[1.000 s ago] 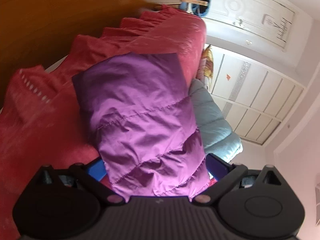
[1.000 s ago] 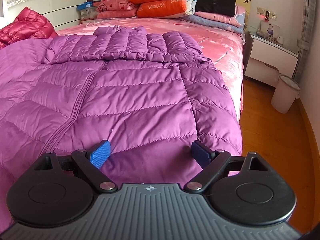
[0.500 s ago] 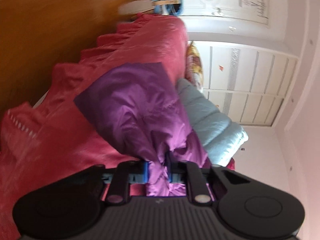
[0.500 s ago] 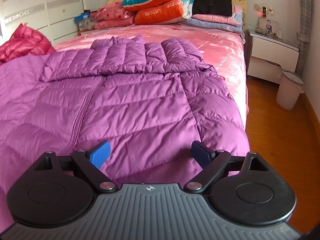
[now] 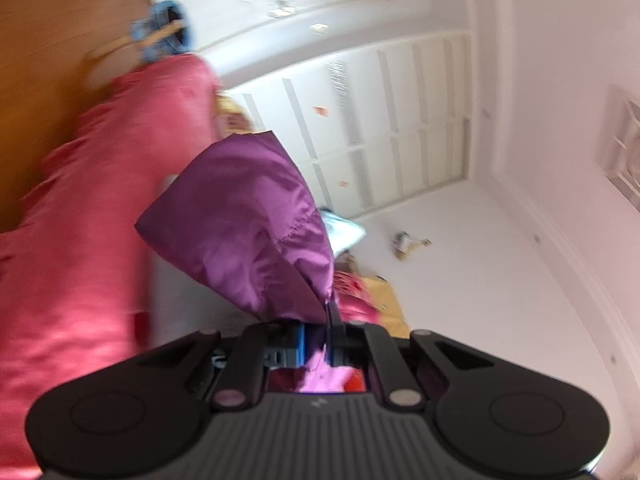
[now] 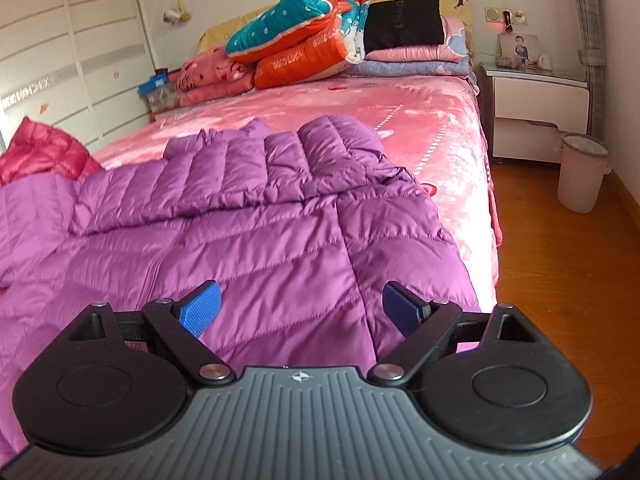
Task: Fold large clothes
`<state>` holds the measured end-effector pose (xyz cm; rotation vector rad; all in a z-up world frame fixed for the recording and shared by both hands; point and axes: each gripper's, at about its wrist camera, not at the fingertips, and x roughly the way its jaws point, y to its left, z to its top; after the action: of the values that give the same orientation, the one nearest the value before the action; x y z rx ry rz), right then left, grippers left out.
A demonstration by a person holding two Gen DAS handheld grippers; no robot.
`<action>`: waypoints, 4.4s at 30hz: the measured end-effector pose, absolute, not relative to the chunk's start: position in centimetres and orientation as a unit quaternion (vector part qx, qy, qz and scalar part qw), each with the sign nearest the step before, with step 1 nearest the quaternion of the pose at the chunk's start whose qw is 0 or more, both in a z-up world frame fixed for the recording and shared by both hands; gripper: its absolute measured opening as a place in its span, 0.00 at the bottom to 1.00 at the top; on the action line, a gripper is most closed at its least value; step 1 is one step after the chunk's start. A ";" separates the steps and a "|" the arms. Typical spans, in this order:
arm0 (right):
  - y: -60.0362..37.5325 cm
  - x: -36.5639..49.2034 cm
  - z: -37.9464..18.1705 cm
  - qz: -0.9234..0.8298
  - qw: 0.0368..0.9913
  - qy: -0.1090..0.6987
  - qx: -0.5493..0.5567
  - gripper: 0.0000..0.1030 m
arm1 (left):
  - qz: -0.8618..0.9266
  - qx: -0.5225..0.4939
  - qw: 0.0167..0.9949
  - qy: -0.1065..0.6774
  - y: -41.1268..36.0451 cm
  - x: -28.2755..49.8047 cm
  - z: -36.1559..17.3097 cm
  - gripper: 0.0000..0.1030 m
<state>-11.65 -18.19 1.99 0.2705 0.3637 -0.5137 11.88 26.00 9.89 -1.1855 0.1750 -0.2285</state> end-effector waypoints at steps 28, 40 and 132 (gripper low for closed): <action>-34.1 -12.4 1.4 -0.270 0.877 0.050 0.394 1.00 | -0.447 -0.202 0.836 0.246 -24.4 12.9 18.4 0.05; -38.0 -12.6 0.1 -0.292 0.849 0.022 0.441 1.00 | -0.439 -0.125 0.821 0.343 -28.1 12.2 9.4 0.10; -30.9 7.2 3.4 -0.232 0.960 0.154 0.038 1.00 | -0.177 0.107 0.956 0.208 -17.2 26.5 3.2 0.88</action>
<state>7.22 -30.91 3.44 0.0777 0.3130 -0.4694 26.48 -17.25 3.22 0.2177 0.4229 -0.3586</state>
